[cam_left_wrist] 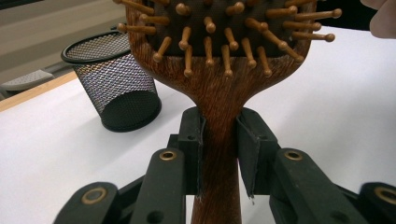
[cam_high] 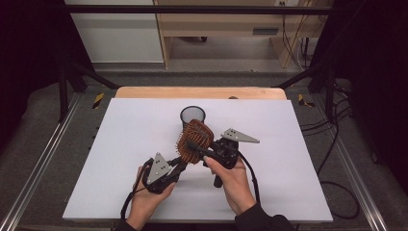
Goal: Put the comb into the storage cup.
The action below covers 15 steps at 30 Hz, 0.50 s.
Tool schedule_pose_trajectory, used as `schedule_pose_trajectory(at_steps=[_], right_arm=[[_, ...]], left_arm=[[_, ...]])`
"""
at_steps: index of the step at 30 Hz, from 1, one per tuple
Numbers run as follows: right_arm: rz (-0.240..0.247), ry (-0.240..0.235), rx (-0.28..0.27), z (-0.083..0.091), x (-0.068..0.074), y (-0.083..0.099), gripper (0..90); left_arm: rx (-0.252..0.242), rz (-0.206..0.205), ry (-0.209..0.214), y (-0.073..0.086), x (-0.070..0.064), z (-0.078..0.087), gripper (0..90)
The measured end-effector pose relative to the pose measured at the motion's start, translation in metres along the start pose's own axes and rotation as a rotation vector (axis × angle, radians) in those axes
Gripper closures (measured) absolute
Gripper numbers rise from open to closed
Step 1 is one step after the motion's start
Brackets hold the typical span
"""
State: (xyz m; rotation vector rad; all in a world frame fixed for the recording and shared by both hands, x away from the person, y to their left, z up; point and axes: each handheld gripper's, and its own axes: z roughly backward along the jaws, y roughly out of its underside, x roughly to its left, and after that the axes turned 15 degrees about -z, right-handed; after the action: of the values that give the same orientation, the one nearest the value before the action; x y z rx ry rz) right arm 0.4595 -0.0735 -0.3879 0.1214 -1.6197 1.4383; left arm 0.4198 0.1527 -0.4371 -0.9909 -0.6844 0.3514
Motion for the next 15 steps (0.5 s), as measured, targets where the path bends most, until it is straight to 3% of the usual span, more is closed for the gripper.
schedule_pose_trajectory(at_steps=[7, 12, 15], right_arm=[[-0.017, 0.014, 0.016, -0.009, 0.001, -0.008, 52.9], [-0.022, 0.007, 0.016, -0.012, 0.004, -0.011, 53.1], [-0.031, 0.005, 0.009, -0.014, 0.004, -0.013, 53.2]], left_arm=[[-0.012, 0.054, -0.021, 0.001, 0.005, -0.001, 72.0], [-0.022, 0.060, -0.046, 0.000, 0.007, 0.002, 71.0], [-0.026, 0.064, -0.064, 0.001, 0.009, 0.004, 65.3]])
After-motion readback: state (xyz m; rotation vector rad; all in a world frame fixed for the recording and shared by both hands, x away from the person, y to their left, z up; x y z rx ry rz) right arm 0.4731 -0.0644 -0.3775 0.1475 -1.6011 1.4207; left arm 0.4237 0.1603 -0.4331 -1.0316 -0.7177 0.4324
